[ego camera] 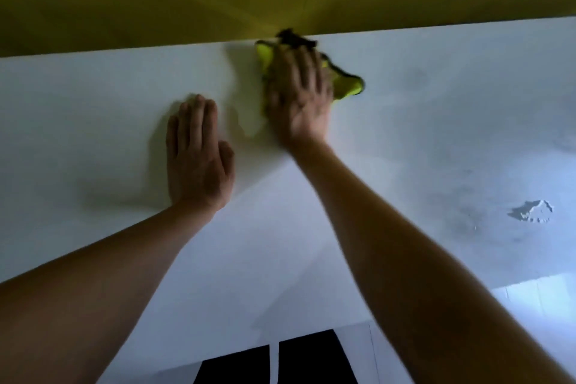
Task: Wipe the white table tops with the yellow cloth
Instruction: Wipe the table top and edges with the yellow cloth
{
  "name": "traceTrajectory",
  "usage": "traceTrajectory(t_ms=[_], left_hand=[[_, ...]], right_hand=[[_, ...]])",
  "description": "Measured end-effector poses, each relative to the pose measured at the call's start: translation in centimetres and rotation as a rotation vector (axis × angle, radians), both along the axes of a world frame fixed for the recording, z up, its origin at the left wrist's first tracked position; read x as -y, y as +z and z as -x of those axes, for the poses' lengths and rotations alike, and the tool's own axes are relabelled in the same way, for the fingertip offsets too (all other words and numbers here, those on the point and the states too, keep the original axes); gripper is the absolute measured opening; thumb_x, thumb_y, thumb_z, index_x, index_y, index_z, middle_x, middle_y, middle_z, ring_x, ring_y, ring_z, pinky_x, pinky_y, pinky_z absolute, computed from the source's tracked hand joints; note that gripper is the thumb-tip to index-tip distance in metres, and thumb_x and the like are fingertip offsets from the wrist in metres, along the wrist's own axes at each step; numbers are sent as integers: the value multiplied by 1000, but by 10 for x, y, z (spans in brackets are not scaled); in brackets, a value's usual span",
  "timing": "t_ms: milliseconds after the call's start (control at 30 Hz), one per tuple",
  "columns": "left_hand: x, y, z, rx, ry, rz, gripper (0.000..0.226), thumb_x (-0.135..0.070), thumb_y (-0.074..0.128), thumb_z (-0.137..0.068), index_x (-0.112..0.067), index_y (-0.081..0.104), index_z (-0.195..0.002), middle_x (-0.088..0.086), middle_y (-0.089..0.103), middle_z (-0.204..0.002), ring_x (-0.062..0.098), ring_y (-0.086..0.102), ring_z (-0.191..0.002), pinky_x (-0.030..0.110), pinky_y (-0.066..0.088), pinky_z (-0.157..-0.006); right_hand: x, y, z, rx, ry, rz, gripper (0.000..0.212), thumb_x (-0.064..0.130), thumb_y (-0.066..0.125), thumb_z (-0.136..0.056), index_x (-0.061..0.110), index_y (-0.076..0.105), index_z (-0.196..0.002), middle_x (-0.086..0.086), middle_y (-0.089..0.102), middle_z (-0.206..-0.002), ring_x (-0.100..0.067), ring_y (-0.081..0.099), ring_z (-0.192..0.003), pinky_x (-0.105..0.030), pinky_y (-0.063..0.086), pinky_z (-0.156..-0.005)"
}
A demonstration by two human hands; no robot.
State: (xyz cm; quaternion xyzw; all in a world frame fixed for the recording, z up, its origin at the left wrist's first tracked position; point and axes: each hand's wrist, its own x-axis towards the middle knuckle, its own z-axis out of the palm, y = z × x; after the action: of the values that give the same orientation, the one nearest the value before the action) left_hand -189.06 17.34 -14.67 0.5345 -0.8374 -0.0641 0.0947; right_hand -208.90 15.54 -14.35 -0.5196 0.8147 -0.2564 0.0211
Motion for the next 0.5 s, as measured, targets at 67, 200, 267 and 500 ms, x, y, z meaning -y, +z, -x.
traceTrajectory(t_ms=[67, 200, 267, 500], left_hand=[[-1, -2, -1, -26, -5, 27, 66, -24, 42, -100, -4, 30, -162, 18, 27, -170, 37, 23, -158, 50, 15, -130], [-1, -4, -3, -56, -8, 31, 65, -23, 41, -100, -4, 32, -161, 18, 29, -169, 39, 24, -157, 49, 13, -131], [-2, -4, -2, -54, -4, 22, 65, -24, 38, -101, -5, 30, -163, 17, 27, -170, 37, 22, -158, 47, 10, -131], [-7, -4, -1, -75, 16, 50, 62, -24, 34, -103, -7, 30, -163, 16, 27, -170, 37, 22, -158, 46, 9, -131]], right_hand=[[-25, 2, -36, 1, 100, -21, 53, 40, 53, -95, 18, 56, -143, -14, 47, -152, -34, 36, -145, -46, 27, -119], [-65, 0, -16, -28, 171, -62, 55, 45, 44, -100, 21, 48, -149, -11, 39, -158, -30, 28, -150, -45, 22, -122], [-82, -3, 15, -19, 9, -57, 54, 43, 47, -98, 21, 48, -148, -11, 40, -157, -32, 30, -148, -44, 24, -121], [-136, 3, 61, 42, -246, -161, 64, 48, 32, -94, 26, 38, -154, -6, 31, -163, -26, 20, -153, -43, 15, -124]])
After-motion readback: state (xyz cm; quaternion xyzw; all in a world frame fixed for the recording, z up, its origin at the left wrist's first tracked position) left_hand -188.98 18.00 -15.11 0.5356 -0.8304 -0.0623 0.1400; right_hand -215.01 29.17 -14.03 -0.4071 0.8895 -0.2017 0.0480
